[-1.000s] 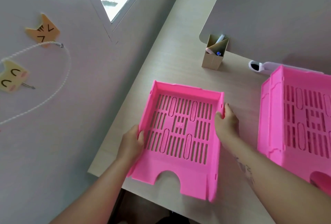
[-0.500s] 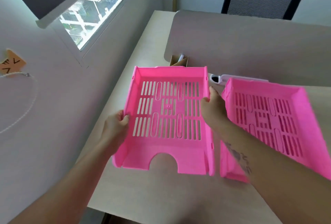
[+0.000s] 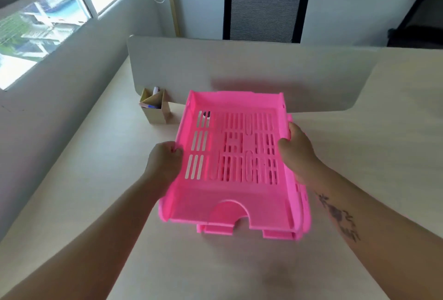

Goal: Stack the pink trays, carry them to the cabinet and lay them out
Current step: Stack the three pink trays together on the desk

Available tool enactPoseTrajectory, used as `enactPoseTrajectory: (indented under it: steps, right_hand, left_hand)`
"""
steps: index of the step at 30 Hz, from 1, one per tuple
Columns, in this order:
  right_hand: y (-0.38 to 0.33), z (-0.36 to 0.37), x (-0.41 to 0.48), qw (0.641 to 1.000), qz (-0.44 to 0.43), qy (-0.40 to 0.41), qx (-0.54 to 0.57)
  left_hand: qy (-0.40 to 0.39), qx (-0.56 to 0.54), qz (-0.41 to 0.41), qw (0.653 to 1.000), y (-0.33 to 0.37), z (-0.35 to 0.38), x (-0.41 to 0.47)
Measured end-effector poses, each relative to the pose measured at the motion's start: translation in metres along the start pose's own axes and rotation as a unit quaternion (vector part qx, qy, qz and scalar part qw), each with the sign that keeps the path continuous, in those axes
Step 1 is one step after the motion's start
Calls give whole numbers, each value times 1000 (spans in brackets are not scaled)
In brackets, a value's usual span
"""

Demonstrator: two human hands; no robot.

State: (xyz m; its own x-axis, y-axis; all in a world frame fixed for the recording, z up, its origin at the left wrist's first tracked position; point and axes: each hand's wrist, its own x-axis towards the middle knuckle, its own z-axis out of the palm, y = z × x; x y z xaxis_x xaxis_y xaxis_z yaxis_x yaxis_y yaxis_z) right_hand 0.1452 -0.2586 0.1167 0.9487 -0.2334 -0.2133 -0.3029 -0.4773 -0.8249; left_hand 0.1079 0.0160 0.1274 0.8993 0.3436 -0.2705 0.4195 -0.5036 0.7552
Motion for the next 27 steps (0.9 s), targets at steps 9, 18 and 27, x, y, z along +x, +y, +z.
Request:
enactPoseTrajectory:
  steps: [9, 18, 27]
  right_hand:
    - [35, -42, 13, 1000, -9, -30, 0]
    - [44, -36, 20, 999, -17, -44, -4]
    - [48, -32, 23, 999, 1, -31, -23]
  left_hand:
    - [-1, 29, -3, 1000, 12, 62, -6]
    - [4, 49, 7, 999, 14, 67, 1]
    - [-15, 38, 6, 999, 17, 69, 8]
